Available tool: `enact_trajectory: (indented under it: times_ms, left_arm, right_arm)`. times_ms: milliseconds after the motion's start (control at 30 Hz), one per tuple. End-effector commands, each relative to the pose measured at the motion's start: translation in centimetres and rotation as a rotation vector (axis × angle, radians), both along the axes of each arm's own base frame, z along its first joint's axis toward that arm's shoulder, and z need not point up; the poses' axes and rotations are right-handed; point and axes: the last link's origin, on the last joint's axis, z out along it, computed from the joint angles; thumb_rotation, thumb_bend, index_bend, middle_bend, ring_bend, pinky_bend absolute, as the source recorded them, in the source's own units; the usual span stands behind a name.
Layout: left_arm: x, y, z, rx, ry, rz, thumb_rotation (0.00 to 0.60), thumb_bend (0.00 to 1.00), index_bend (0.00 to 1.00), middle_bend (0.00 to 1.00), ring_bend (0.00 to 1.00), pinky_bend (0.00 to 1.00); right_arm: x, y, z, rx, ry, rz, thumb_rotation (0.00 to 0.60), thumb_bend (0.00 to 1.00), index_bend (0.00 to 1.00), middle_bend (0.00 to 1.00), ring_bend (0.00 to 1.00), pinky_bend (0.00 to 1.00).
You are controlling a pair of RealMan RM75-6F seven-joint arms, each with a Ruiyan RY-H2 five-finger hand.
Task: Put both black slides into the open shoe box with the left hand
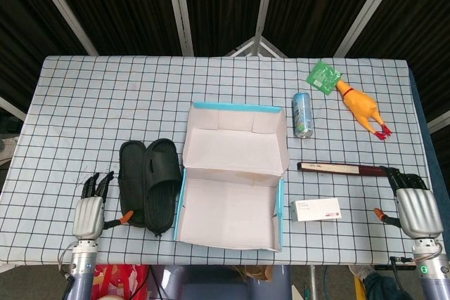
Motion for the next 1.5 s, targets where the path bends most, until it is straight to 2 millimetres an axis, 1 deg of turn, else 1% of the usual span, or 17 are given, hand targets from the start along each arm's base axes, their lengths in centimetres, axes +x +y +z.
enact_trajectory:
  times_ms: [33,167,567,633,767,900,1033,1133,1333,1500]
  left_arm:
    - [0.0,0.1,0.0,0.0,-0.001,0.003,0.466,0.0,0.04,0.18,0.0,0.02]
    - [-0.1,0.2,-0.1,0.005,0.008,0.007,0.465,0.01,0.05,0.18,0.0,0.02]
    - [-0.3,1.1,0.2,0.03,0.003,0.001,0.462,0.05,0.04,0.19,0.0,0.02]
    - [-0.2,1.1,0.3,0.035,-0.002,-0.01,0.462,0.05,0.03,0.17,0.0,0.02]
    - [-0.2,1.2,0.4,0.038,-0.008,-0.018,0.461,0.0,0.01,0.12,0.0,0.01]
    - [-0.3,1.5,0.4,0.015,-0.006,-0.017,0.464,0.0,0.0,0.06,0.0,0.01]
    - [-0.1,1.9,0.5,-0.02,-0.008,-0.026,0.463,0.0,0.0,0.08,0.0,0.01]
    - [0.1,2.5,0.6,-0.06,-0.019,-0.037,0.465,0.0,0.0,0.11,0.0,0.01]
    - [0.5,3.6,1.5,-0.101,-0.003,-0.06,0.465,0.0,0.0,0.12,0.0,0.01]
    - [0.6,3.7,1.6,-0.132,-0.003,-0.07,0.464,0.0,0.0,0.13,0.0,0.01]
  right_arm:
    - [0.0,0.0,0.0,0.0,0.0,-0.001,0.6,0.18,0.17,0.21,0.27,0.21]
    - [0.0,0.0,-0.1,0.003,0.001,-0.006,0.6,0.18,0.17,0.21,0.27,0.21]
    - [0.1,0.0,-0.1,0.004,0.001,-0.009,0.6,0.18,0.17,0.21,0.27,0.21]
    - [0.0,0.0,-0.1,0.005,0.001,-0.013,0.6,0.18,0.17,0.21,0.27,0.21]
    - [0.0,0.0,-0.1,0.007,0.001,-0.019,0.6,0.18,0.17,0.21,0.28,0.21]
    - [0.0,0.1,-0.1,0.013,-0.002,-0.025,0.6,0.18,0.17,0.21,0.29,0.21]
    - [0.0,0.1,-0.1,0.011,-0.002,-0.027,0.6,0.18,0.17,0.21,0.29,0.21]
    - [0.0,0.1,-0.1,0.01,-0.002,-0.028,0.6,0.18,0.17,0.21,0.29,0.21]
    - [0.2,0.2,-0.1,0.01,-0.001,-0.03,0.6,0.18,0.17,0.21,0.29,0.21]
    - [0.2,0.3,-0.1,0.009,0.001,-0.029,0.6,0.18,0.17,0.21,0.3,0.22]
